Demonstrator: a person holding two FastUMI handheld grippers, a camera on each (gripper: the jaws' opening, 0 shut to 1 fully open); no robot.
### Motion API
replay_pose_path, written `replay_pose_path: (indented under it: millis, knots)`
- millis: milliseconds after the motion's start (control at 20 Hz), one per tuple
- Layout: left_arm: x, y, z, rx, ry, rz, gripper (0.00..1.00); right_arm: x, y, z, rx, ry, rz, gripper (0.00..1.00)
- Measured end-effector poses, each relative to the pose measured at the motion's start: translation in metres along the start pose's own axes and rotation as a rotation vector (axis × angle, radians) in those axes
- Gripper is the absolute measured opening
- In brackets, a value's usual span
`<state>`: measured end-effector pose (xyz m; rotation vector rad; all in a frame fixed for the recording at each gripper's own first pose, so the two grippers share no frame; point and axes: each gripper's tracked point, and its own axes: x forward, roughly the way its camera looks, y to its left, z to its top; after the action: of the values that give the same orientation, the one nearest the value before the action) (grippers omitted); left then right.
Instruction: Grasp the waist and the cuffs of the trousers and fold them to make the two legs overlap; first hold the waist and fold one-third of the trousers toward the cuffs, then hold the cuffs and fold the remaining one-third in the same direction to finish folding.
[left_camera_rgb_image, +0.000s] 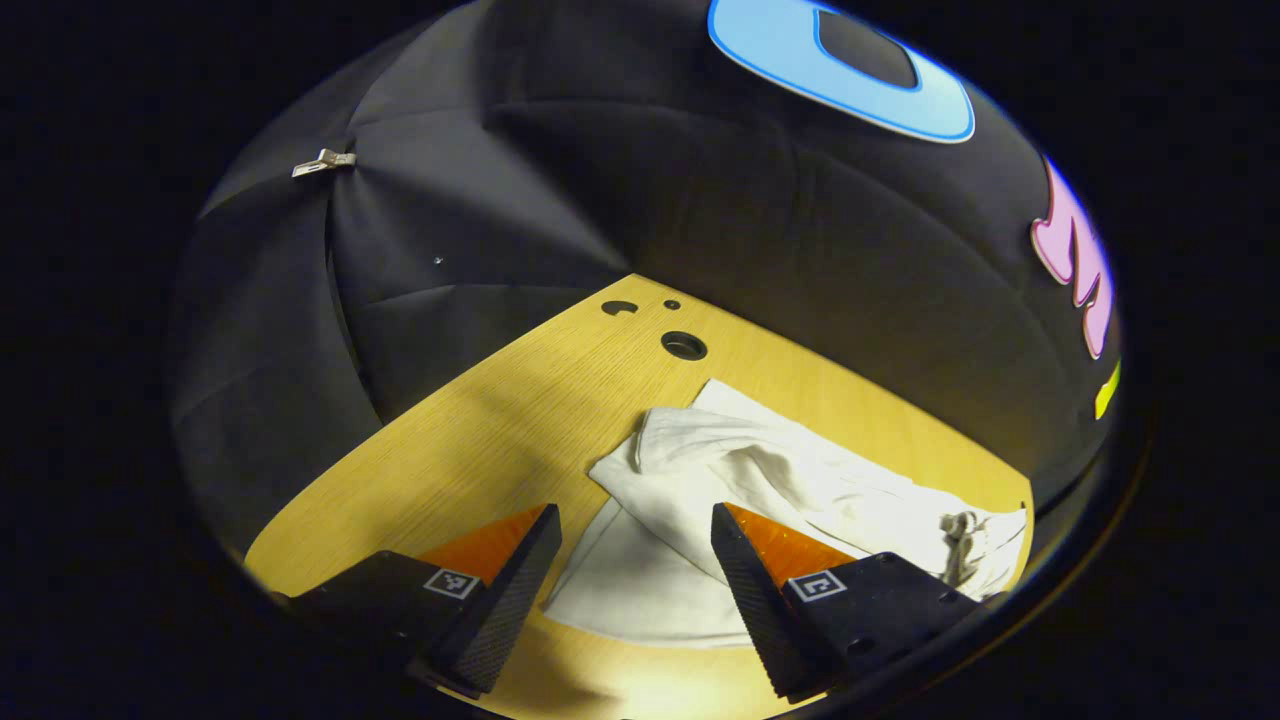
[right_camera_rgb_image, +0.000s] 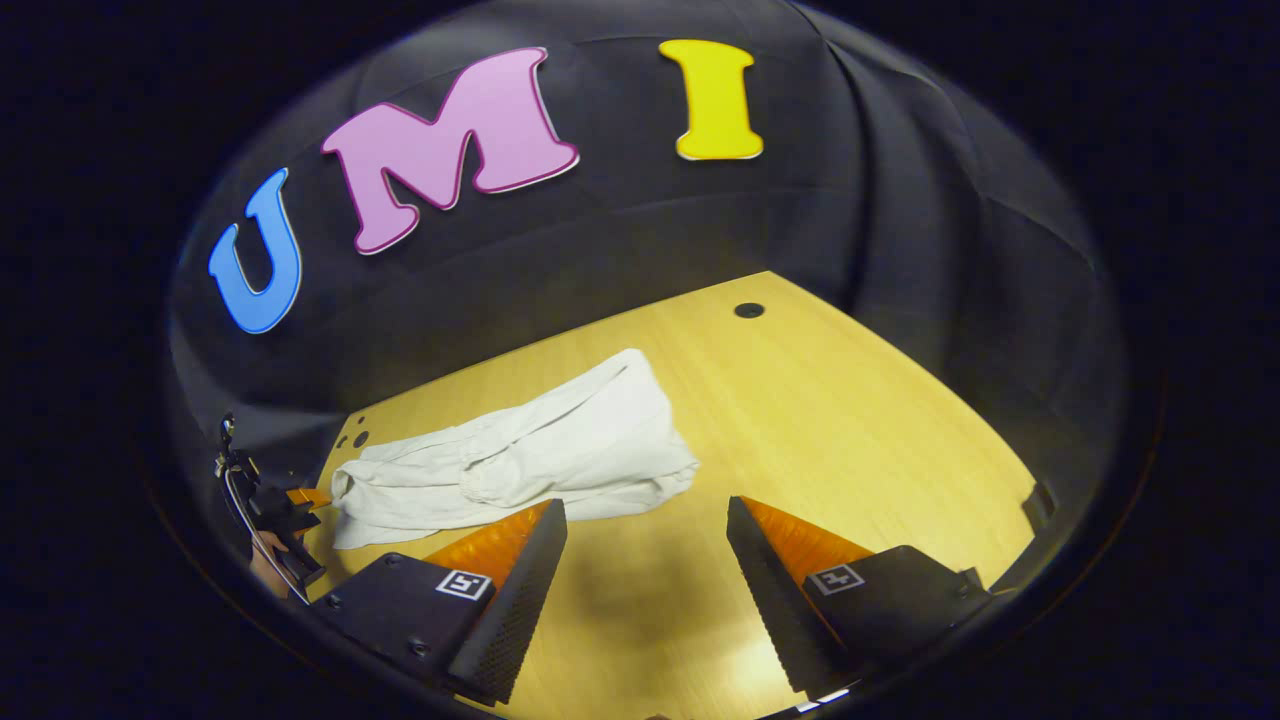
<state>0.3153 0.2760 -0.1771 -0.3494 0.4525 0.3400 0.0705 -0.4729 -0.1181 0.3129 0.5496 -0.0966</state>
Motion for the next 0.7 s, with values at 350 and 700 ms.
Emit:
replay_pose_path:
  millis: [350,700]
  knots:
    - [0.040,-0.012,-0.019,0.119,0.043,0.106,0.96,-0.058,-0.053,-0.053,-0.058,0.072,-0.113,0.99]
    - [0.044,-0.028,-0.021,0.198,0.068,0.058,0.83,-0.062,-0.019,-0.074,-0.050,0.113,-0.046,0.99]
